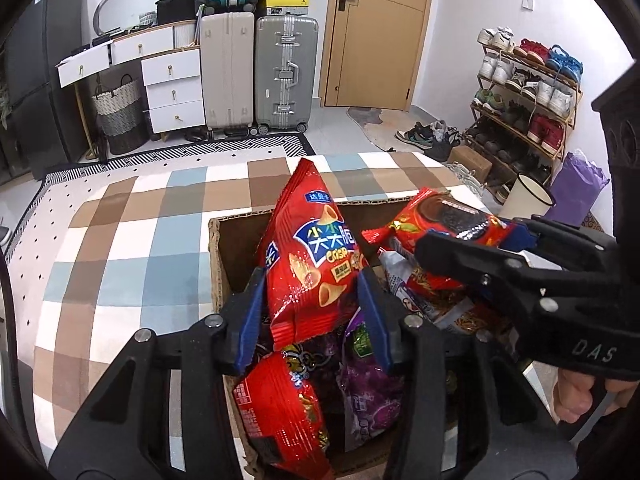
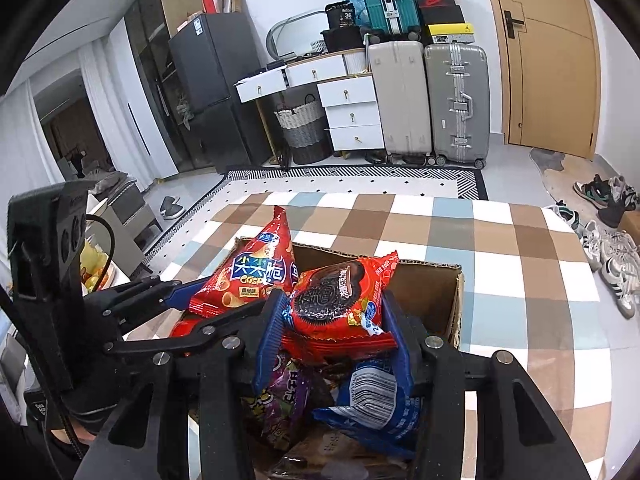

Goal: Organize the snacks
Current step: 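Open both grippers to drop the red packs into the box and withdraw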

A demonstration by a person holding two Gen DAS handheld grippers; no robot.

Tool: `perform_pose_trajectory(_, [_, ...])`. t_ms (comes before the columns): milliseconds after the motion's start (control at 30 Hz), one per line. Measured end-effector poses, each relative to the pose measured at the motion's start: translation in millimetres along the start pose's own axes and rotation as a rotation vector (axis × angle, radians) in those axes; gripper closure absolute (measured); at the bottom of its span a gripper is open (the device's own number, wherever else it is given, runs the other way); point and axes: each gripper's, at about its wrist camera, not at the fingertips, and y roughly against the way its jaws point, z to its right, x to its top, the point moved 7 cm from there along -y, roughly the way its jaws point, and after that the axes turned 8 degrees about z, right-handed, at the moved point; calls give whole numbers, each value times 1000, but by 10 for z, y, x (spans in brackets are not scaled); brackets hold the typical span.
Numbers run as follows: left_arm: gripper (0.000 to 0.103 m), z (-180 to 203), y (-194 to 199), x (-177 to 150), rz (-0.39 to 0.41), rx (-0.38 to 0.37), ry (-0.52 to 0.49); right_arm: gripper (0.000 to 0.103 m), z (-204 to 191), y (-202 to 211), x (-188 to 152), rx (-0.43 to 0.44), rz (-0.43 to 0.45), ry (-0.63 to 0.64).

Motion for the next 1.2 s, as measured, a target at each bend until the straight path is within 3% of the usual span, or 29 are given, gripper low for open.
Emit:
perform_pose_trajectory(167, [60, 29, 14, -27, -3, -9, 4, 55, -1, -23, -29, 0, -7, -1])
perform_pose_trajectory(433, [60, -38, 267, -6, 33, 9, 15, 45, 8, 176, -50, 28, 22, 17])
perform_pose_trajectory(467, [59, -48, 309, -4, 35, 8, 16, 43, 2, 210, -57, 28, 25, 23])
perform_pose_trajectory(633, [18, -148, 536, -10, 73, 54, 47, 27, -14, 404, -96, 10, 51, 51])
perform_pose_trajectory(700, [16, -169, 630, -20, 86, 65, 51, 17, -11, 490, -103, 0, 68, 51])
perform_pose_trajectory(800, [1, -192, 784, -44, 114, 65, 65, 10, -26, 605, -118, 5, 84, 43])
perform_pose_trajectory(867, [1, -176, 888, -60, 134, 58, 65, 1, -38, 675, -142, 0, 92, 44])
perform_pose_trajectory(1200, [1, -92, 1304, -254, 190, 100, 27, 0, -160, 1039, -310, 6, 185, 45])
